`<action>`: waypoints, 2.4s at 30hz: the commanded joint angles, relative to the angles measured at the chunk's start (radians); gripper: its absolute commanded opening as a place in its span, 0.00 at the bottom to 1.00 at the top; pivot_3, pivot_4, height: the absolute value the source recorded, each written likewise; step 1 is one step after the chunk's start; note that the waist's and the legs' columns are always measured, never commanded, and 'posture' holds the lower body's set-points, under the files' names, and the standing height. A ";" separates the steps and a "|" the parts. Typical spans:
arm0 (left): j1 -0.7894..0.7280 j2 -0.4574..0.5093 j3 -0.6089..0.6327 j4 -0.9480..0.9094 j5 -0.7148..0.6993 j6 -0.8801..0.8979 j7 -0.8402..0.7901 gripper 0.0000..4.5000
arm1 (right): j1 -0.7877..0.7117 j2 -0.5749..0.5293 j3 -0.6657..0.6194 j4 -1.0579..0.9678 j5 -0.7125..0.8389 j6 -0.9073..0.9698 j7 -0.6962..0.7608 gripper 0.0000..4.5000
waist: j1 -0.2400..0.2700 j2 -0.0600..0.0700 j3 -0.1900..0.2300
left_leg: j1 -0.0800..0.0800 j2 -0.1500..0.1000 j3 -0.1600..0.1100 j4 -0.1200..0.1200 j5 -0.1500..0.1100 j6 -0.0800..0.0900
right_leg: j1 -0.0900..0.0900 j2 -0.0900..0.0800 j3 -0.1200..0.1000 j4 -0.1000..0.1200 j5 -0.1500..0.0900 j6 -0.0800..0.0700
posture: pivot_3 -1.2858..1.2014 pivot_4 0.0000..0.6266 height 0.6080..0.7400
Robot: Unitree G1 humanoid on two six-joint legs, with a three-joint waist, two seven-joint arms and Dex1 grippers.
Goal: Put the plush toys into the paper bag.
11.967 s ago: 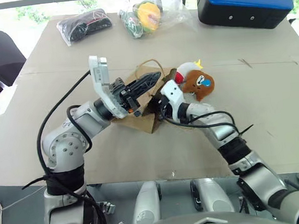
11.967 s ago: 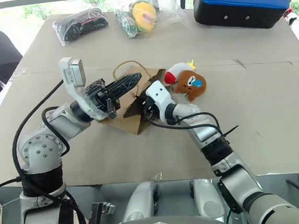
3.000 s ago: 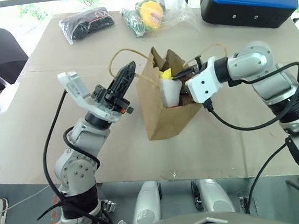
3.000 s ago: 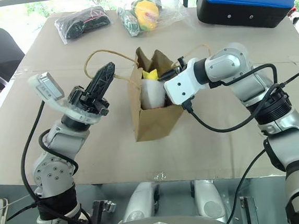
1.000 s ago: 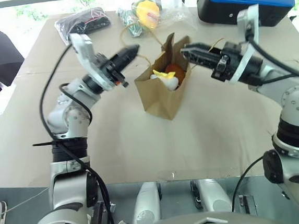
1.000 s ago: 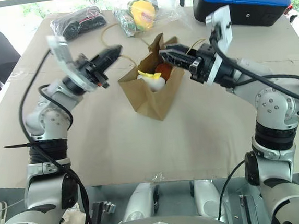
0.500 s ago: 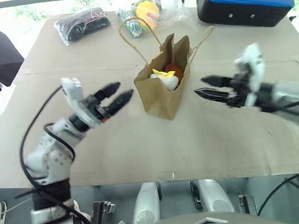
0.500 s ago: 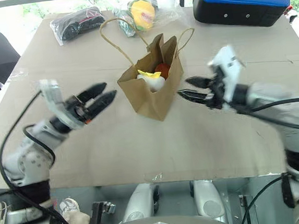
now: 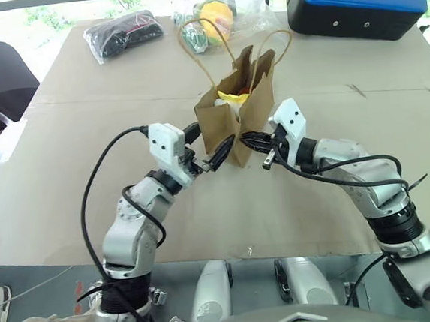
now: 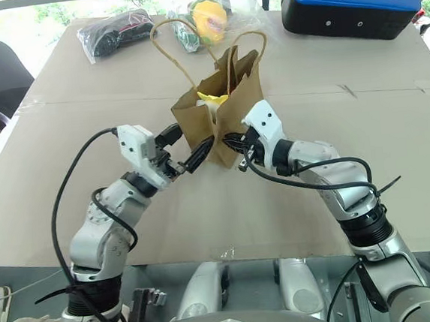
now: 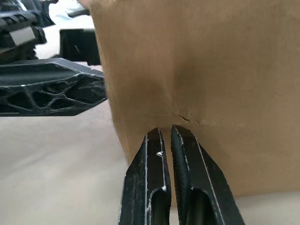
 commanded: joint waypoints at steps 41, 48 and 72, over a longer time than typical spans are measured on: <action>-0.113 -0.091 -0.006 0.209 0.085 -0.180 -0.012 0.58 | 0.097 -0.007 -0.066 -0.130 -0.090 -0.107 0.091 0.24 | -0.002 0.000 0.000 | 0.000 0.000 -0.001 0.002 0.000 0.000 | 0.000 0.000 -0.001 0.004 0.000 0.000 | 0.52 0.24 1.00; -0.201 0.077 0.087 0.351 -0.106 -0.219 -0.403 0.00 | 0.354 -0.217 -0.345 -0.347 0.027 -0.167 0.202 0.68 | 0.001 0.000 0.000 | 0.000 0.000 -0.001 0.003 0.000 0.000 | 0.000 0.001 -0.001 0.003 0.000 0.000 | 0.52 0.24 1.00; -0.603 0.208 -0.089 1.100 -0.054 -0.627 -1.131 0.00 | 0.768 -0.471 -0.916 -0.308 0.264 -0.232 0.525 0.68 | -0.004 0.000 0.000 | 0.000 0.000 0.000 0.005 0.000 0.000 | 0.003 0.001 0.000 0.003 0.000 0.000 | 0.52 0.24 1.00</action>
